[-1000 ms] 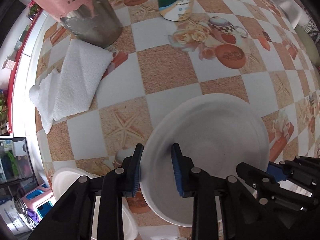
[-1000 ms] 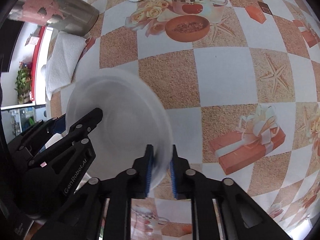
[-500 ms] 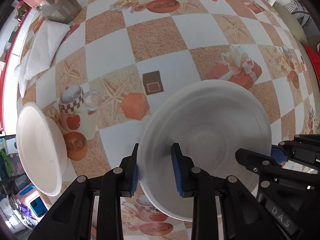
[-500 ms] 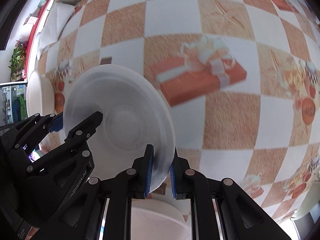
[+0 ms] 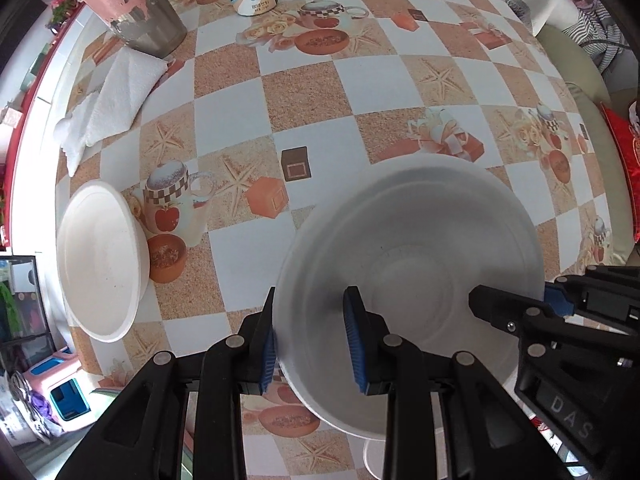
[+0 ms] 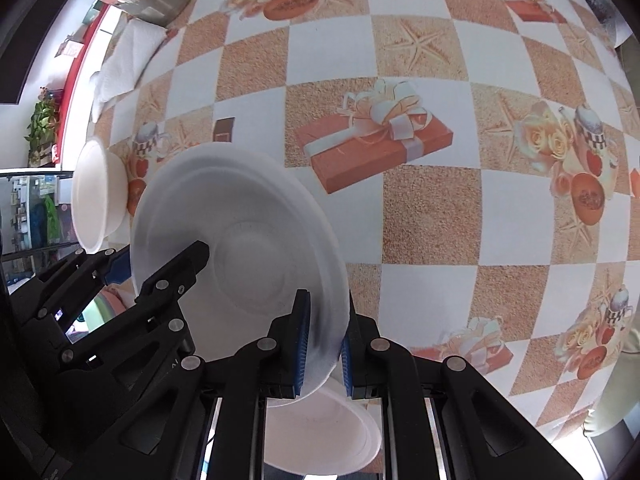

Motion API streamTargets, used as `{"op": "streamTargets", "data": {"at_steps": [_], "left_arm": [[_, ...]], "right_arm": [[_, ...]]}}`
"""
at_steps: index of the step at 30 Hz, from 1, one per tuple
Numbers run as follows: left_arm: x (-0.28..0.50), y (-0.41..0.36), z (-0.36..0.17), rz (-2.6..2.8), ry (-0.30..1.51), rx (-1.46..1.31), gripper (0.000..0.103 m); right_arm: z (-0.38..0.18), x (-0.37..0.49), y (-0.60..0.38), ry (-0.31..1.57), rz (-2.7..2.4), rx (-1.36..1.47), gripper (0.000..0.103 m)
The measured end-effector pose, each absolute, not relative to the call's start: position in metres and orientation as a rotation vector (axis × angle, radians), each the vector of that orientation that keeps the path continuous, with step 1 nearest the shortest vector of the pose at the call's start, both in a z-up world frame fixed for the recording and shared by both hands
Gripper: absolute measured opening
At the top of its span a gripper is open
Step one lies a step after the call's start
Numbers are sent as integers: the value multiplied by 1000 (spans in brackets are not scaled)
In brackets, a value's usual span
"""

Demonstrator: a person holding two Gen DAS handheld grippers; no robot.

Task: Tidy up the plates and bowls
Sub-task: 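Lift the white plate with both tools and carry it over the first white plate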

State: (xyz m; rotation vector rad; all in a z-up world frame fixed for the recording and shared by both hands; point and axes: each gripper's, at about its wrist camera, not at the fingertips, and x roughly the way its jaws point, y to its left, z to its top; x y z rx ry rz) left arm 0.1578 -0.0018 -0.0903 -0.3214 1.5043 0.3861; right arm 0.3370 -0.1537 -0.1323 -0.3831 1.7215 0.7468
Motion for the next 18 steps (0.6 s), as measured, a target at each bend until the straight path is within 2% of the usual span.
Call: {"op": "streamTargets", "data": {"at_steps": [10, 18], "left_arm": [[121, -54, -62, 357, 1536, -309, 32], [106, -91, -75, 285, 1594, -279, 32]], "right_arm": [[-107, 305, -219, 1725, 758, -432, 17], [-113, 285, -259, 1766, 717, -468, 17]]}}
